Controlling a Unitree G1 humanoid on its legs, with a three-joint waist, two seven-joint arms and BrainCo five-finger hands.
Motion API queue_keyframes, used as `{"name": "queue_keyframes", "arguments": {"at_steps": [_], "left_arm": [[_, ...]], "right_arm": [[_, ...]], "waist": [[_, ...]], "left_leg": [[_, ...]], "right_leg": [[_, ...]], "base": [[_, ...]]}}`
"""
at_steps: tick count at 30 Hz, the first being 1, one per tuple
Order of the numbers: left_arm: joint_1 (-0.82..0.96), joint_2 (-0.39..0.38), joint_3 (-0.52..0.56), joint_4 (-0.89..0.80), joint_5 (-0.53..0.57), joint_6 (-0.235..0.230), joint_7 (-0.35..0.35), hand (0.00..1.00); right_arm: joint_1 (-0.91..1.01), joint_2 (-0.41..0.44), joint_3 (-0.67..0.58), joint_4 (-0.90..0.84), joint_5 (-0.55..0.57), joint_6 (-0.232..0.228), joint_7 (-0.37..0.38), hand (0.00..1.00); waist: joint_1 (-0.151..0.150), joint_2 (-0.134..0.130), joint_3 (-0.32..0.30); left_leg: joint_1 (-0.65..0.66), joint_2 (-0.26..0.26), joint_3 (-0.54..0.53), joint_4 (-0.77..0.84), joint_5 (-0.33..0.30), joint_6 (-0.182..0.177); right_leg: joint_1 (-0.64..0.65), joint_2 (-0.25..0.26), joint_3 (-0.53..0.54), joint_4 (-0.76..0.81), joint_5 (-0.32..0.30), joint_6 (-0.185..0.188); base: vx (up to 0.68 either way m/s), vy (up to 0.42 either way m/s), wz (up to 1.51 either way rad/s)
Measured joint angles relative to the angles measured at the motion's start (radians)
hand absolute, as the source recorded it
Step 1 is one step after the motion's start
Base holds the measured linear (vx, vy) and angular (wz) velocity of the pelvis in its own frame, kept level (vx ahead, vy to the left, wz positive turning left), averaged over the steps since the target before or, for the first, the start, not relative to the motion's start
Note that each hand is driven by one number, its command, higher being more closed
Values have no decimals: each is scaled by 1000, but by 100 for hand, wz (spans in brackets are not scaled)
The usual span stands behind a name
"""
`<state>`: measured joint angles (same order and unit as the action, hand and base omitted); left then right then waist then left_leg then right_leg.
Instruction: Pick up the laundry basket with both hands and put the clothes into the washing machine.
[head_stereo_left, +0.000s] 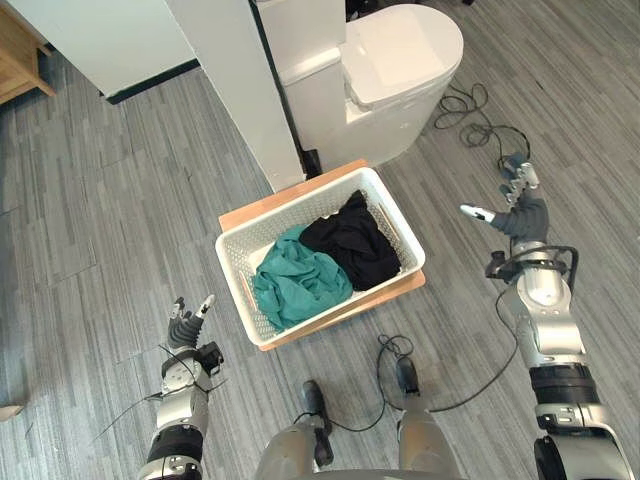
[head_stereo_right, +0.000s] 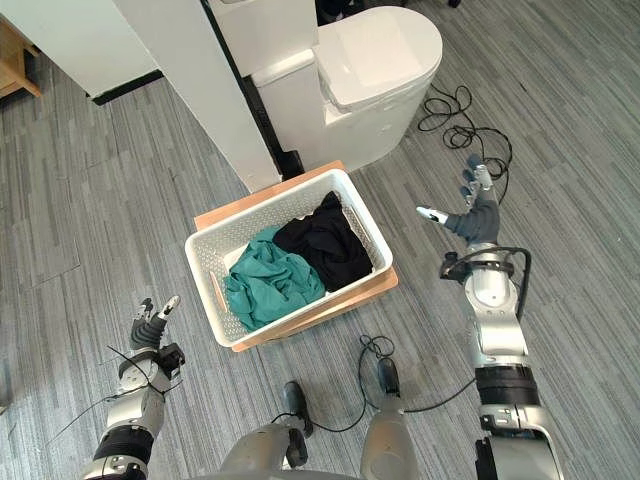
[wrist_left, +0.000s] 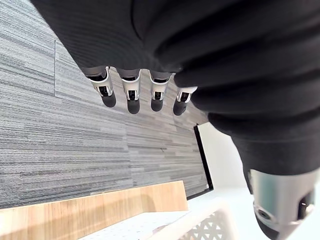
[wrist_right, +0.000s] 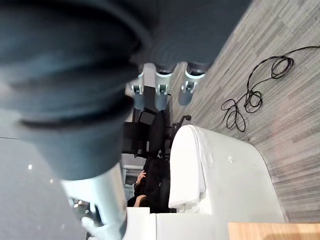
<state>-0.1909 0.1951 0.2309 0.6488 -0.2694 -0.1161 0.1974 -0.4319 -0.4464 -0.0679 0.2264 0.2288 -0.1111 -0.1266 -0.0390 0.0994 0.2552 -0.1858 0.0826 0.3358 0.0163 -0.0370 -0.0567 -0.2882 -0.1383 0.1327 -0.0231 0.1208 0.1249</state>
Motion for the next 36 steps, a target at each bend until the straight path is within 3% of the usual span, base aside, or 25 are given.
{"name": "queue_keyframes", "arguments": {"at_steps": [11,18,29,36], "left_arm": [[-165,7,-136,92,-60,-1,-2,0],[-220,3,-139,247,-65,26,-2,0],[-222,-40,150,366,-72,76,50,0],[-227,-46,214,364,-73,90,103,0]], "right_arm": [[-132,1,132,45,4,10,-1,0],[-216,14,194,109,-7,18,0,0],[-271,71,269,156,-45,49,1,0],[-307,88,305,194,-83,54,-4,0]], "waist": [[-8,-1,53],[-15,0,64],[-8,5,67],[-5,5,67]], "left_leg": [[-47,2,29,-21,46,-1],[-41,4,52,-91,101,-13],[-15,14,101,-110,113,-11],[-15,17,102,-109,113,-12]], "right_leg": [[-77,13,39,-3,51,-6],[-115,33,68,-5,71,-13],[-118,55,116,-16,85,-8],[-119,58,116,-17,85,-9]], "base": [[-70,-5,-10],[-47,-24,-11],[20,-13,-13],[38,-9,-1]]}}
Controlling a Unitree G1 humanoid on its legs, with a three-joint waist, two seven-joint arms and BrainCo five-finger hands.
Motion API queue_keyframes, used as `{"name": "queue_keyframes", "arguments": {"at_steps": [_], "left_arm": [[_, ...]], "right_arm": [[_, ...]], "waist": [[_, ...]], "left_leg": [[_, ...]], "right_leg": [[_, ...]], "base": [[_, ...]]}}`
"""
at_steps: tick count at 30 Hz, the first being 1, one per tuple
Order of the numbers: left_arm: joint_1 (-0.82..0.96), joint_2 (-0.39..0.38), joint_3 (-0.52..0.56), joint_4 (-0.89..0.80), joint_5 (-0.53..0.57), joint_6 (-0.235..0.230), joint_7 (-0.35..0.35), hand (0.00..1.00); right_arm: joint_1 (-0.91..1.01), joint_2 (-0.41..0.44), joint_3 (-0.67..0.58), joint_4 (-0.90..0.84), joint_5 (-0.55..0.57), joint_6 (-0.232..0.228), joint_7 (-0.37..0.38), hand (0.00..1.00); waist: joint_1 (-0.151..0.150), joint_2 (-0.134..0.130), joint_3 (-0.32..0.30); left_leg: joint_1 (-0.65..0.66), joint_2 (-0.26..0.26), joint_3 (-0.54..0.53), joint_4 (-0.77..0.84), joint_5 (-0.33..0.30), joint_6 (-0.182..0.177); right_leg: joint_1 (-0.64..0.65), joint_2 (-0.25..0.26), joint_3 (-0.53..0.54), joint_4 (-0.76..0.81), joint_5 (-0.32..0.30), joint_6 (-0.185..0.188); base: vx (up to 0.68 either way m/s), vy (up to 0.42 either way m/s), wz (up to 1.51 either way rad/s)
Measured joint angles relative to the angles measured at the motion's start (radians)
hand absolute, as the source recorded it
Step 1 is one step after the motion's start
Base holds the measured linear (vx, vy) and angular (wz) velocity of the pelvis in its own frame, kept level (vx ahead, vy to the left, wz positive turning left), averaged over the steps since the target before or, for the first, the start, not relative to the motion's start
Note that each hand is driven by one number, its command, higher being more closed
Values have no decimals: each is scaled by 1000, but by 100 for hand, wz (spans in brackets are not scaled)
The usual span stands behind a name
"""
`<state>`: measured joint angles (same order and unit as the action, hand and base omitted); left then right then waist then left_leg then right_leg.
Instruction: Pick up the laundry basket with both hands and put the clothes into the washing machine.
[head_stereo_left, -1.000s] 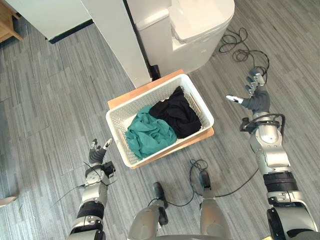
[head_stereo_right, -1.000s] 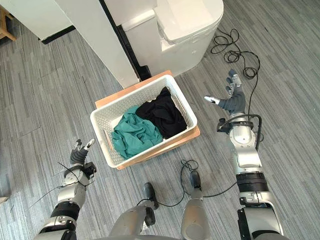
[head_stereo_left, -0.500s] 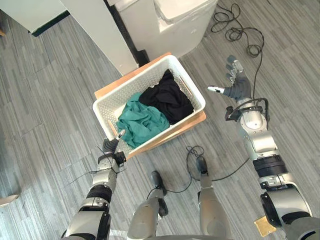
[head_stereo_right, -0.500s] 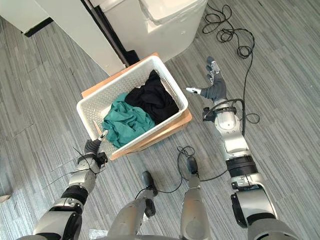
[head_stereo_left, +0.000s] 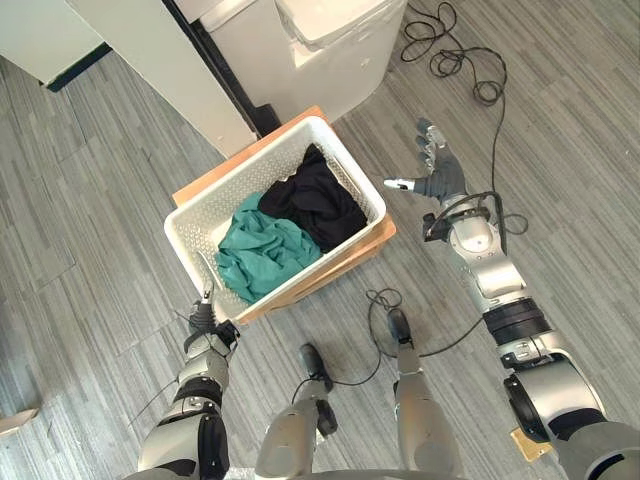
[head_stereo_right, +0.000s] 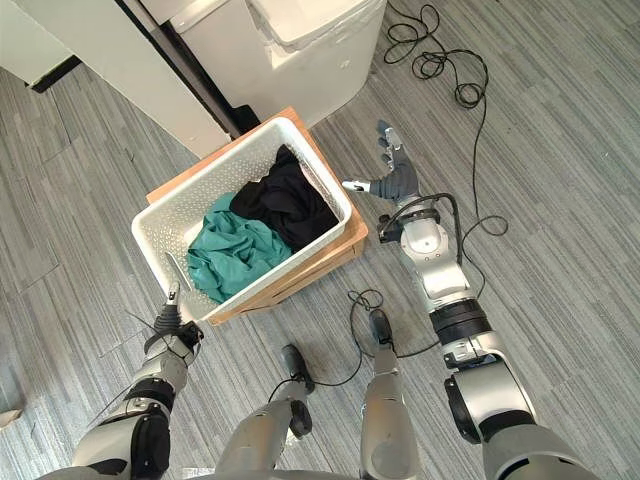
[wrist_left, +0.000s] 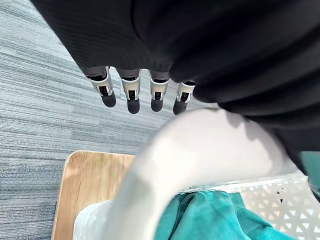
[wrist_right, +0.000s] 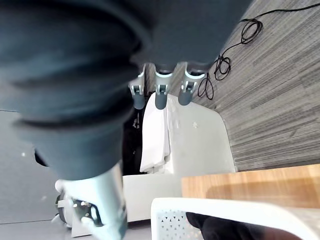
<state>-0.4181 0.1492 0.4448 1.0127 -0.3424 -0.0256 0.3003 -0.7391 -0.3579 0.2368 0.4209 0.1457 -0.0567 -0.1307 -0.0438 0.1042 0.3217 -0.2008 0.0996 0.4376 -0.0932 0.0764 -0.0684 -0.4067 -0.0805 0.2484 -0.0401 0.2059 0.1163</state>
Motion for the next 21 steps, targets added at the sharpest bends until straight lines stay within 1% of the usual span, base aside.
{"name": "queue_keyframes", "arguments": {"at_steps": [5,7,9,12,13,15,17,21], "left_arm": [[-22,-9,19,0,-1,9,34,0],[-27,-12,31,0,-2,13,36,0],[-48,-12,31,0,-10,16,51,0],[-85,-10,33,-3,-15,14,55,0],[-98,-8,33,-10,-18,13,60,0],[-118,-7,33,-12,-18,15,77,0],[-124,-3,30,-12,-17,16,83,0],[-156,5,16,-18,-17,17,94,0]], "right_arm": [[-72,9,11,54,-1,1,-6,0],[-97,26,16,82,-2,1,-6,0],[-137,39,20,137,-5,2,-7,0],[-187,39,22,186,-40,4,-16,0],[-208,39,35,206,-46,11,-21,0],[-221,49,38,235,-76,19,-21,0],[-224,60,37,251,-80,23,-21,0],[-282,74,34,352,-123,32,-22,0]], "waist": [[4,0,0],[4,1,1],[6,2,14],[13,3,43],[20,4,50],[30,4,51],[30,4,51],[31,7,59]], "left_leg": [[0,1,0,0,1,-2],[-1,1,-1,0,2,-2],[-1,1,-1,0,4,-5],[-4,2,-6,0,8,-11],[-10,3,-6,0,10,-13],[-16,4,-7,0,14,-13],[-17,5,-10,0,15,-15],[-33,6,-28,0,24,-16]], "right_leg": [[0,1,0,0,2,-2],[0,1,-1,0,2,-2],[0,1,-1,0,6,-5],[-1,1,-3,-2,12,-5],[-2,2,-3,-13,20,-3],[-3,4,-4,-22,26,-2],[-3,6,-8,-22,27,-2],[-9,6,-30,-22,29,-5]], "base": [[13,-2,0],[16,-5,0],[0,0,0],[3,-3,1],[0,0,0],[0,0,0],[9,-3,2],[17,-12,11]]}}
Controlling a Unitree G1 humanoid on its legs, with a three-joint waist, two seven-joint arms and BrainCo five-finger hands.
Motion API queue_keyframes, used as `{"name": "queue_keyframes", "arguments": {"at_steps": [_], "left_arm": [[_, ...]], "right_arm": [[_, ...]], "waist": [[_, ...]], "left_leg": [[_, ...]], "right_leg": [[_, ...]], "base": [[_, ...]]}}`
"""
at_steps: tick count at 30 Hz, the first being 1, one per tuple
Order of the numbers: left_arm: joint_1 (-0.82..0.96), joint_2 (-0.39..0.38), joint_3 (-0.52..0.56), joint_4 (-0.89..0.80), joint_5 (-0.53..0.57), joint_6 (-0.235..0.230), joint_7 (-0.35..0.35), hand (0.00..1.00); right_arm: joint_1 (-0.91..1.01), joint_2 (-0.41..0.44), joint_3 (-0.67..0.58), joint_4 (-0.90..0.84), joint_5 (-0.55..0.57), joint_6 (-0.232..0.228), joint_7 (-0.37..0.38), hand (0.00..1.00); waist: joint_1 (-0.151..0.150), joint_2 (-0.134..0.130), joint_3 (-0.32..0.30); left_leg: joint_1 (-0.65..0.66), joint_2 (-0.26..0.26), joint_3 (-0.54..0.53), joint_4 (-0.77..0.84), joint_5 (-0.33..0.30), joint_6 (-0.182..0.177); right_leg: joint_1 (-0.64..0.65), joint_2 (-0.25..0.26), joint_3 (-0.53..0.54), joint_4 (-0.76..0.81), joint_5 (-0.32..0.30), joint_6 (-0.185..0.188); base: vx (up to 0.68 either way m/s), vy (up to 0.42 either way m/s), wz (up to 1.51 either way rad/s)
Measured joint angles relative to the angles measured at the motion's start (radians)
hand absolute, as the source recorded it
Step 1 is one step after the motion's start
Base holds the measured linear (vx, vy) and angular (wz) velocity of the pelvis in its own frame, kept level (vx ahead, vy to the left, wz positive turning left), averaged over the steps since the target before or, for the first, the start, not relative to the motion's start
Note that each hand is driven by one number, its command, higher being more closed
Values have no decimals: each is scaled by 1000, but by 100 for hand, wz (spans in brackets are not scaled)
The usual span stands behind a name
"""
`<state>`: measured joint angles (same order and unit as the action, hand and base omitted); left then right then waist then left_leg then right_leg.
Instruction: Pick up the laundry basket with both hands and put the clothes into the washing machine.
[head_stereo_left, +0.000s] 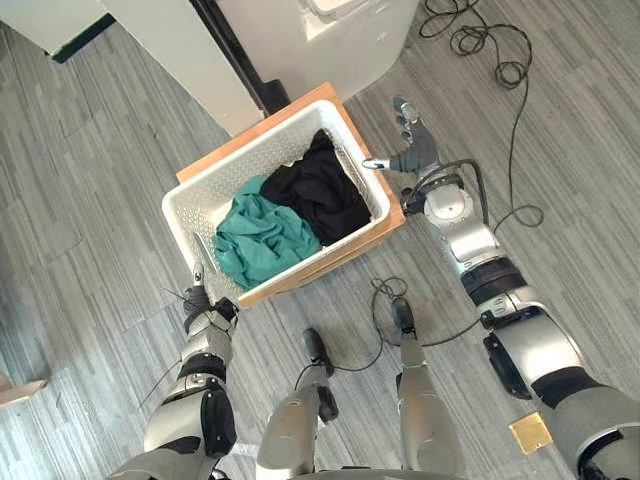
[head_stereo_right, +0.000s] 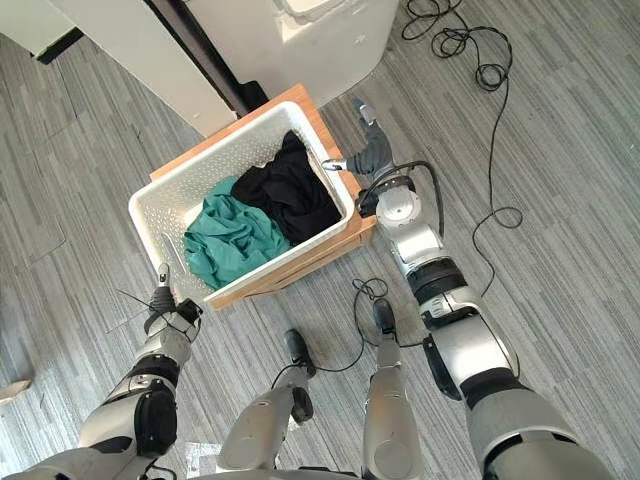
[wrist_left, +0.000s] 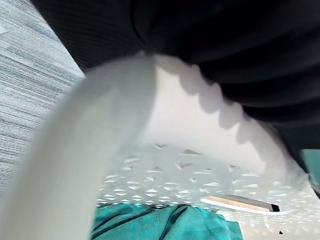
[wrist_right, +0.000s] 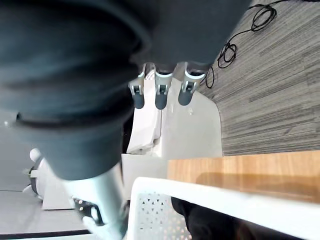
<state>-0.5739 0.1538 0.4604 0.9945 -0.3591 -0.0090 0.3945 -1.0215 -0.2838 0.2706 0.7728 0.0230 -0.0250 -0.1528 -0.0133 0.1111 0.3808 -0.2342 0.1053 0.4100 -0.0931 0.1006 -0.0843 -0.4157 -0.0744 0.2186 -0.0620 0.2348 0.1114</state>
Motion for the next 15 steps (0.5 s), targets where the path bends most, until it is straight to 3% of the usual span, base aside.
{"name": "queue_keyframes", "arguments": {"at_steps": [9,15], "left_arm": [[-60,31,-107,-64,18,-3,1,0],[-79,61,-196,-133,91,1,-1,0]], "right_arm": [[-43,-6,-106,127,-42,33,-22,0],[-43,-11,-118,130,-46,33,-22,0]], "waist": [[28,3,24],[28,4,27]], "left_leg": [[-42,-2,-30,0,15,3],[-50,0,-34,0,15,3]], "right_leg": [[-26,-1,-23,-1,6,-6],[-27,-1,-26,-12,9,-6]], "base": [[-1,-4,11],[0,0,0]]}}
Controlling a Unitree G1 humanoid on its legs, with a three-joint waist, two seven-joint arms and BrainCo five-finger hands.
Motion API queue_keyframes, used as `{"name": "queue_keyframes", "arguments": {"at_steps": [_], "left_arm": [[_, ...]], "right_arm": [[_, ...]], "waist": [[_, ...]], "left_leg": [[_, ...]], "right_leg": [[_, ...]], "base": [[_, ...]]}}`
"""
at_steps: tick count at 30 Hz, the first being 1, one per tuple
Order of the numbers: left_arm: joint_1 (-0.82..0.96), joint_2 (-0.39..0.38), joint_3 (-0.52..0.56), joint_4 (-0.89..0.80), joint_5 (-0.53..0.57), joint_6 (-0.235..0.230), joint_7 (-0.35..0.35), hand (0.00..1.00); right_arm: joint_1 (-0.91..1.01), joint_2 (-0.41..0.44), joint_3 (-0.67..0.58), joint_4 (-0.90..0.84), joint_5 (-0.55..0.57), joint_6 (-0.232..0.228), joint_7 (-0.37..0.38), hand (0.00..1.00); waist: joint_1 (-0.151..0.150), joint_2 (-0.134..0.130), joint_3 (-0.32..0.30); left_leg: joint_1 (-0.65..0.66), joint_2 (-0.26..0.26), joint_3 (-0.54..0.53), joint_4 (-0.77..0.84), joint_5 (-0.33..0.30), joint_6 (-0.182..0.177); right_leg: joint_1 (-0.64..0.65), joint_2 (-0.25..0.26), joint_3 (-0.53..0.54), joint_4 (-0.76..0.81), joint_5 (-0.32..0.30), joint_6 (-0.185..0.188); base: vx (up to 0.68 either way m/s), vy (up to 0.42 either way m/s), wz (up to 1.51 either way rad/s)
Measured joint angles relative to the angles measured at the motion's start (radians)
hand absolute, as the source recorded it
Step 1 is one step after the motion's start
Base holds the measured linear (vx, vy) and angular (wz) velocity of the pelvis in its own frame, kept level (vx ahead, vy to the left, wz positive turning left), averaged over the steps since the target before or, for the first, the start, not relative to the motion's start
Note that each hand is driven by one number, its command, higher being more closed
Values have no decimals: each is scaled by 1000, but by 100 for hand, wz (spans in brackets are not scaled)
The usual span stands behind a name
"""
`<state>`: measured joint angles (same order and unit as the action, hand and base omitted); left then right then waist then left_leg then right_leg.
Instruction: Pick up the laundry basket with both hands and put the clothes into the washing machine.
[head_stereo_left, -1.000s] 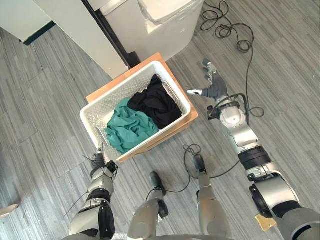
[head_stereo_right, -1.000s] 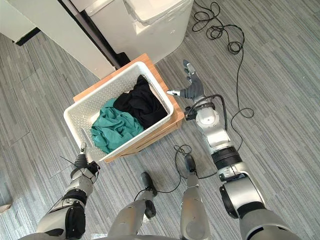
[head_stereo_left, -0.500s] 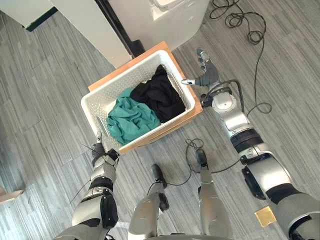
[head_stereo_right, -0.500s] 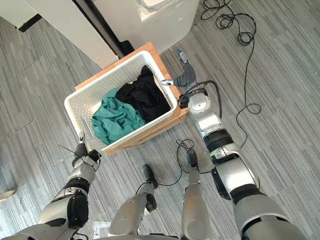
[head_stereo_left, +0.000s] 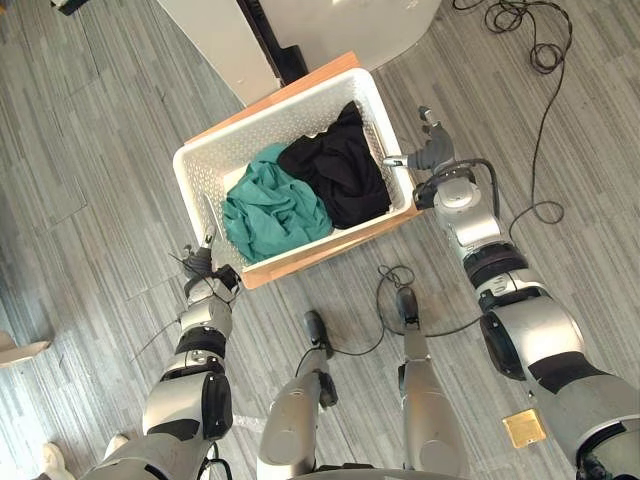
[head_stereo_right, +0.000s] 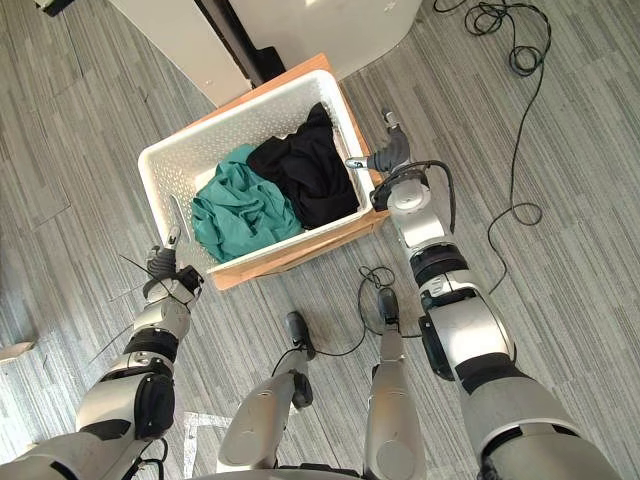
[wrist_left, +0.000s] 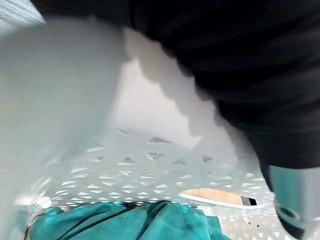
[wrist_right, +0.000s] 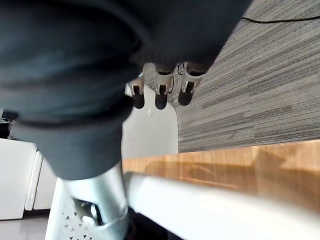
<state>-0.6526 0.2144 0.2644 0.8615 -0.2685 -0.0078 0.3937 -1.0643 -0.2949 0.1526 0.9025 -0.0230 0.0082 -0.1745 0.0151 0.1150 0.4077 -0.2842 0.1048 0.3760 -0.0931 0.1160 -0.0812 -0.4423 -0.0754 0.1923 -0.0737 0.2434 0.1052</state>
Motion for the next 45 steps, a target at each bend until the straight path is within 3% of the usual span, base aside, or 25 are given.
{"name": "queue_keyframes", "arguments": {"at_steps": [5,9,16,17,18,19,27,37,45], "left_arm": [[-31,44,-75,-83,106,4,-4,0],[-80,105,-148,-97,193,16,-57,0],[-166,174,-190,-79,243,41,-110,0],[-181,175,-190,-64,243,42,-110,100],[-190,179,-191,-57,243,43,-110,100],[-196,182,-192,-49,243,43,-111,100],[-232,230,-192,8,254,48,-122,100],[-231,231,-192,56,280,83,-160,100],[-214,230,-192,54,278,88,-200,100]], "right_arm": [[2,-11,-22,-27,-19,-7,3,0],[6,-29,-21,-59,-21,-30,13,0],[25,-29,-17,-68,-28,-51,49,0],[32,-28,-16,-68,-28,-52,52,0],[37,-28,-15,-66,-29,-50,60,0],[41,-28,-15,-66,-32,-50,67,100],[73,-34,13,-63,-107,-53,96,100],[70,-65,24,-63,-145,-71,123,100],[115,-69,47,-66,-159,-64,158,100]], "waist": [[-2,0,31],[-1,0,35],[-3,0,35],[-2,0,35],[-2,0,35],[-1,0,35],[-6,-1,36],[-7,-8,40],[-23,-41,51]], "left_leg": [[-2,0,-1,0,0,0],[-20,0,0,0,0,0],[-24,0,14,0,0,0],[-25,0,18,0,0,0],[-25,0,23,0,0,0],[-25,0,26,0,0,0],[-27,0,38,0,0,-1],[-22,1,38,0,0,0],[21,9,36,0,-1,-1]], "right_leg": [[-2,0,0,0,0,0],[-20,1,1,0,1,1],[-30,3,12,0,1,1],[-33,3,16,1,1,2],[-36,4,21,1,4,5],[-38,4,24,1,4,5],[-46,6,35,1,7,5],[-40,6,35,3,7,5],[5,6,34,4,6,5]], "base": [[0,0,0],[0,0,0],[14,9,-4],[4,8,-8],[4,9,-9],[2,10,-12],[1,3,-4],[0,0,0],[1,0,0]]}}
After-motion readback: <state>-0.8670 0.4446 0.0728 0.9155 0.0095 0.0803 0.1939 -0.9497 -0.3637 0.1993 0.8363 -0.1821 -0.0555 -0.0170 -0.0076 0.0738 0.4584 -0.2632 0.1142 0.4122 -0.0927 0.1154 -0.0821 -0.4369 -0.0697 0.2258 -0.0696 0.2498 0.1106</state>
